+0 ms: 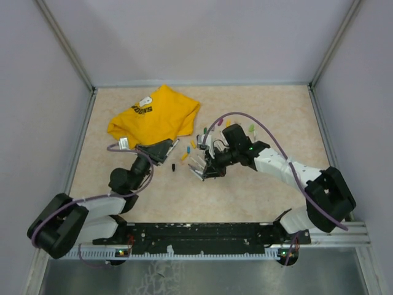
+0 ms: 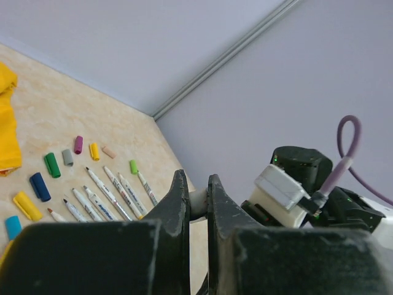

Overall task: Open the pen caps
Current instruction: Open the pen cap from the pen, then place the pen cap at the center of the board, then place the pen at the center of the board.

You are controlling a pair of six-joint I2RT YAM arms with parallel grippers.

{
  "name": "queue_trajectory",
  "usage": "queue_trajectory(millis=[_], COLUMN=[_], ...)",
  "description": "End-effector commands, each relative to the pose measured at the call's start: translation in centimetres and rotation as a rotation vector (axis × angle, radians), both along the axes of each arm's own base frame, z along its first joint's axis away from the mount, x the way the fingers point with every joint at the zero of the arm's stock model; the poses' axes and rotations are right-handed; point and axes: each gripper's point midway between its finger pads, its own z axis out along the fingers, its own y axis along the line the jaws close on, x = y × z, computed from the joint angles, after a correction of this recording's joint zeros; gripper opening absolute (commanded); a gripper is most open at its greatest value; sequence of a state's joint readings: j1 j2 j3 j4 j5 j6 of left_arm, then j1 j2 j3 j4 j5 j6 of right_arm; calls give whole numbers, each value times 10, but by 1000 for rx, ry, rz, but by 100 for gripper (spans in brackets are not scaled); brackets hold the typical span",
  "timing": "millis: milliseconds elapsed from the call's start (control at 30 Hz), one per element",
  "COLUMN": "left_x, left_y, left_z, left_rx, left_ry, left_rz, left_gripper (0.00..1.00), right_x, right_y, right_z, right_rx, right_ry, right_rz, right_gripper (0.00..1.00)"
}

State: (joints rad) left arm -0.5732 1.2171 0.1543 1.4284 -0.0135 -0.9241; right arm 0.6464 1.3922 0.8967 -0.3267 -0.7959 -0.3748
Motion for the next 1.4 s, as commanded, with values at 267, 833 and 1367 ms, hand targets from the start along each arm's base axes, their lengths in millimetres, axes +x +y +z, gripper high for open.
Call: queue_trajectory(millis=[267,833,1367], left_x=[-9,-16,-7], left_y=[47,70,51], left_z=[-103,-181,-207], left_rx=[381,589,666], left_ry=[298,662,809], left_rz=[176,241,176], left_gripper=[0,0,13], right_x=[12,35,44], right_y=[43,66,60], right_z=[-28,-93,-98], right_rx=[-69,-317,-365], right_ry=[86,-59,-116], right_rz=[-255,-599,-601], right_gripper=[0,0,11])
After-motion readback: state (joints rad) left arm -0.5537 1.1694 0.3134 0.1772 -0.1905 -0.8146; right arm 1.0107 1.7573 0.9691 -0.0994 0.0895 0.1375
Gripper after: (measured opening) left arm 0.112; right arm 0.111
